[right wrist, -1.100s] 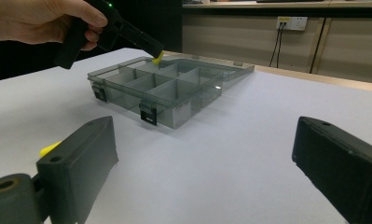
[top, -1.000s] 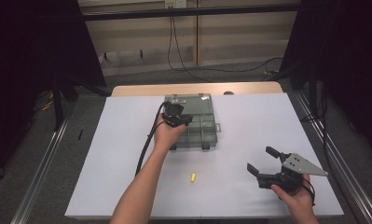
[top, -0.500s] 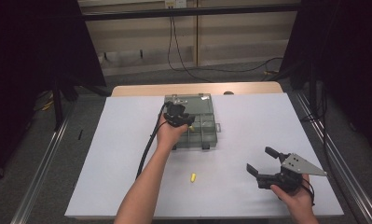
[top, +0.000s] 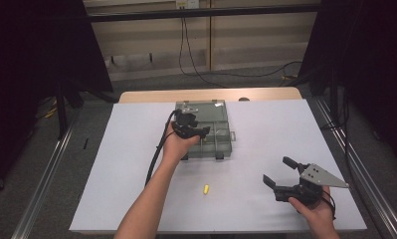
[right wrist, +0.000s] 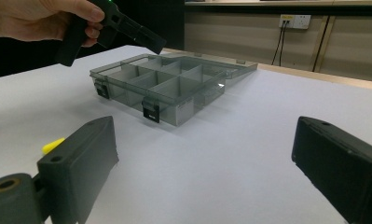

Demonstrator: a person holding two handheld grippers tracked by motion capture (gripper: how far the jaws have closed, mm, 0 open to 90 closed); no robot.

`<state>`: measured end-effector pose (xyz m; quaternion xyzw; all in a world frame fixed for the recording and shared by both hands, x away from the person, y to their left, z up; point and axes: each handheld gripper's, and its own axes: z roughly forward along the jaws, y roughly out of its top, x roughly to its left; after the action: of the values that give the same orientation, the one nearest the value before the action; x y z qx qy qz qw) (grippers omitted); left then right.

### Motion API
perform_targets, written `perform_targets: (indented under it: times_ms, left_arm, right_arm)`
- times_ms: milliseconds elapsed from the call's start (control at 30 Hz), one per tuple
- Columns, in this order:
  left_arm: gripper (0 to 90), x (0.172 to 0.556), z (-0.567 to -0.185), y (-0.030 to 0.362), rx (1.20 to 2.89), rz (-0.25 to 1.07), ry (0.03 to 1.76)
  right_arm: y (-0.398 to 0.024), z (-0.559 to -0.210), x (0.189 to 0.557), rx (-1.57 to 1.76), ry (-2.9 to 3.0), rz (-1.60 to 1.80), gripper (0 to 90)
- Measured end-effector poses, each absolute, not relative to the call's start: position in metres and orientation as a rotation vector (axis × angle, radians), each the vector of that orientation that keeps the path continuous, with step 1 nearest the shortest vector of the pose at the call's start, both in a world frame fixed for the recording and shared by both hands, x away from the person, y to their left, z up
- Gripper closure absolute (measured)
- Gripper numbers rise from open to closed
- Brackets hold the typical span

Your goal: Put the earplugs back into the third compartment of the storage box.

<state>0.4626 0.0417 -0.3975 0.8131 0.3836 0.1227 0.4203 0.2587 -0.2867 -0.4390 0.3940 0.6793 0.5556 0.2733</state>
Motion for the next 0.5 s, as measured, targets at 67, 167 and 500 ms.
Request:
perform_targets:
  times_ms: [67,167,500]
  left_arm:
    - [39.9,0.458,-0.397,0.045,2.028,0.287,0.956]
    - [36.9,0.453,-0.398,0.050,2.025,0.278,0.947]
    - [22.5,0.435,-0.393,0.064,2.017,0.241,0.942]
  right_arm:
    - [-0.287,-0.439,0.259,1.060,1.828,1.494,6.0]
    - [-0.286,-0.439,0.259,1.066,1.826,1.496,6.0]
    - [-0.286,-0.440,0.259,1.063,1.830,1.493,6.0]
